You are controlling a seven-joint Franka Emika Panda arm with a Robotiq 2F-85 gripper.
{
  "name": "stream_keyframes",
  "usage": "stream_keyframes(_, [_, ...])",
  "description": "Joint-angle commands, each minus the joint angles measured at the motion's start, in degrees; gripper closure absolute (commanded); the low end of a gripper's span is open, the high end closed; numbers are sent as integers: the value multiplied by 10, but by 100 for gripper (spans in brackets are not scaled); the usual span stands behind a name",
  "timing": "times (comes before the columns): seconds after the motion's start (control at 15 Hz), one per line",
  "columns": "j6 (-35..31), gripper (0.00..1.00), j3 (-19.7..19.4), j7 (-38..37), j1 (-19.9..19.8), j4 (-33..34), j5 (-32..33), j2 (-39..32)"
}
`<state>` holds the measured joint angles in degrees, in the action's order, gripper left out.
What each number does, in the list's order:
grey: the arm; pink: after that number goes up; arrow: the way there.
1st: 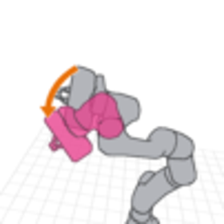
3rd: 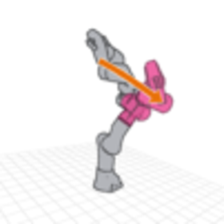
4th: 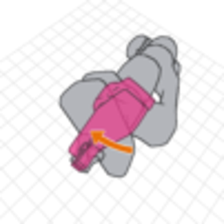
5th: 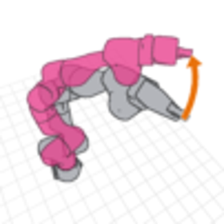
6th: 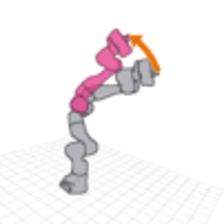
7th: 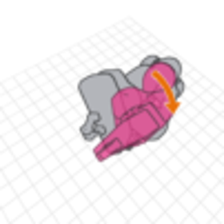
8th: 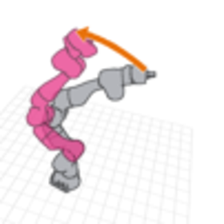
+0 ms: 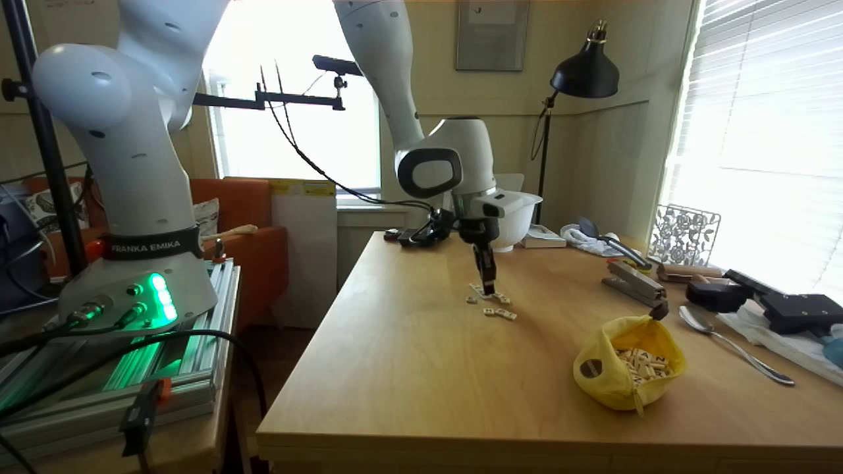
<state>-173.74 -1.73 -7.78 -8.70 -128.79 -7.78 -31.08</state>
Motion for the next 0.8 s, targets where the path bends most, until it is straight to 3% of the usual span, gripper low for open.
stream_keyframes(0.0, [1, 100, -2, 4, 4, -11, -7, 17])
stream_keyframes(0.73, [-3, 100, 11, 19, -10, 7, -8, 14])
